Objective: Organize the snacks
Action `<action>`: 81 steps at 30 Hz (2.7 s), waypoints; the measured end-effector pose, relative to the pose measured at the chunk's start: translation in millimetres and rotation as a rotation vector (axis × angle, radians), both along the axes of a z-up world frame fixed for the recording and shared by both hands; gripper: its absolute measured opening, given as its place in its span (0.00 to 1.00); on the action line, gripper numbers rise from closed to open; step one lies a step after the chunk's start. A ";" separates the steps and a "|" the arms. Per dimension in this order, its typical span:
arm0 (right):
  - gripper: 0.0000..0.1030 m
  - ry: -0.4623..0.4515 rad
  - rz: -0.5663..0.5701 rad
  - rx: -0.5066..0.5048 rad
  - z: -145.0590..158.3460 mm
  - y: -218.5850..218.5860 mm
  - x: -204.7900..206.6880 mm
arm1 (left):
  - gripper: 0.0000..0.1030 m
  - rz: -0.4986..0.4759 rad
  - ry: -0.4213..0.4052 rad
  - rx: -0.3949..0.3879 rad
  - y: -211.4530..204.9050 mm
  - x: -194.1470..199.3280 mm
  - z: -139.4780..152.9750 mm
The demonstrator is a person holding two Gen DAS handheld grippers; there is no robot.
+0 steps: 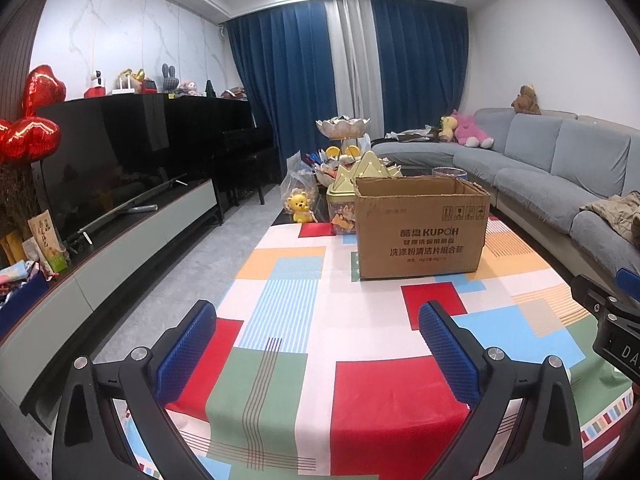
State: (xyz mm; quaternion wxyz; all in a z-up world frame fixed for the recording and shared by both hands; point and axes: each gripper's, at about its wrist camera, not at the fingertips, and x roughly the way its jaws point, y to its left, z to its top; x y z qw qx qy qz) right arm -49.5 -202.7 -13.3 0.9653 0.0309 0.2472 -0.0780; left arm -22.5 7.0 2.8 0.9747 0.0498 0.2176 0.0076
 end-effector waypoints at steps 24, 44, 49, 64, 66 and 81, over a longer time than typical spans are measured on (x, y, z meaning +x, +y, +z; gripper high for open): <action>0.76 -0.001 0.003 -0.008 -0.3 1.7 1.1 | 1.00 0.005 0.003 0.000 -0.3 6.9 -0.7; 0.76 -0.012 0.011 -0.014 4.6 1.4 -0.5 | 1.00 0.015 -0.003 -0.014 3.3 8.2 -3.2; 0.76 -0.010 0.011 -0.015 4.6 1.5 -0.7 | 1.00 0.014 0.004 -0.014 3.0 8.4 -3.2; 0.76 -0.009 0.013 -0.015 4.3 2.1 0.2 | 1.00 0.010 0.017 -0.020 3.0 10.4 -5.5; 0.76 -0.010 0.011 -0.015 4.5 2.6 -0.3 | 1.00 0.010 0.017 -0.019 3.0 10.5 -5.5; 0.76 -0.010 0.012 -0.016 4.0 3.3 -0.2 | 1.00 0.007 0.022 -0.014 2.2 9.9 -8.4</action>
